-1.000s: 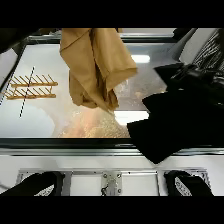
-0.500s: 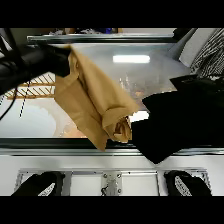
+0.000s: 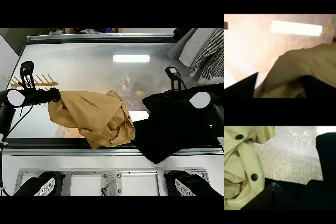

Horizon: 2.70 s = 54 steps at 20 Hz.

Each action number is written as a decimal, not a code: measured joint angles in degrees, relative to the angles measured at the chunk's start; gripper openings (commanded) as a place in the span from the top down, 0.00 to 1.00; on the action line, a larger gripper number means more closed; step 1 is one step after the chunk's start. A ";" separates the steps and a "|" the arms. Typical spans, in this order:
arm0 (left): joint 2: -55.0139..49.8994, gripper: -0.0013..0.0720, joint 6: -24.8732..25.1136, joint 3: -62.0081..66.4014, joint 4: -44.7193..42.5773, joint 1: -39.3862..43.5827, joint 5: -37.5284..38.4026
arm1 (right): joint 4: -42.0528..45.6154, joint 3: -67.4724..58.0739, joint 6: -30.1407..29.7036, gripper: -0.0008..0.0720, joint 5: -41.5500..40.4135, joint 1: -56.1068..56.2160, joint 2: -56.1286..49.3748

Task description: Fold the clothes and pants, and hang the long-sleeved shirts on hangers.

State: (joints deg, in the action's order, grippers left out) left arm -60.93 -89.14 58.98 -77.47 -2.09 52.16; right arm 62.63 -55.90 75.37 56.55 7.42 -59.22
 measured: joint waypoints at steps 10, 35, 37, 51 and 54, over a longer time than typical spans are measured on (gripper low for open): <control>16.02 0.08 2.99 -6.84 0.31 17.55 9.84 | 3.41 0.46 4.24 0.96 -2.38 3.02 3.78; -1.44 0.96 -27.76 -14.71 -41.16 46.38 3.30 | 7.76 0.92 15.69 0.97 6.01 8.98 4.52; -0.83 0.96 -26.93 -12.48 -39.17 44.57 3.32 | 11.52 1.86 23.08 0.96 8.04 13.51 4.52; 6.69 0.96 -23.50 -9.53 -28.39 37.62 2.86 | 4.63 23.98 57.88 0.48 -11.76 29.11 4.02; 6.80 0.96 -23.28 -9.53 -27.82 37.51 2.86 | 3.50 25.66 62.97 0.48 -17.59 32.11 1.11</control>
State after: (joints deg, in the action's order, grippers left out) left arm -54.13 -112.42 49.45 -105.30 35.42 55.02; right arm 66.13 -30.24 138.34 38.96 39.53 -58.11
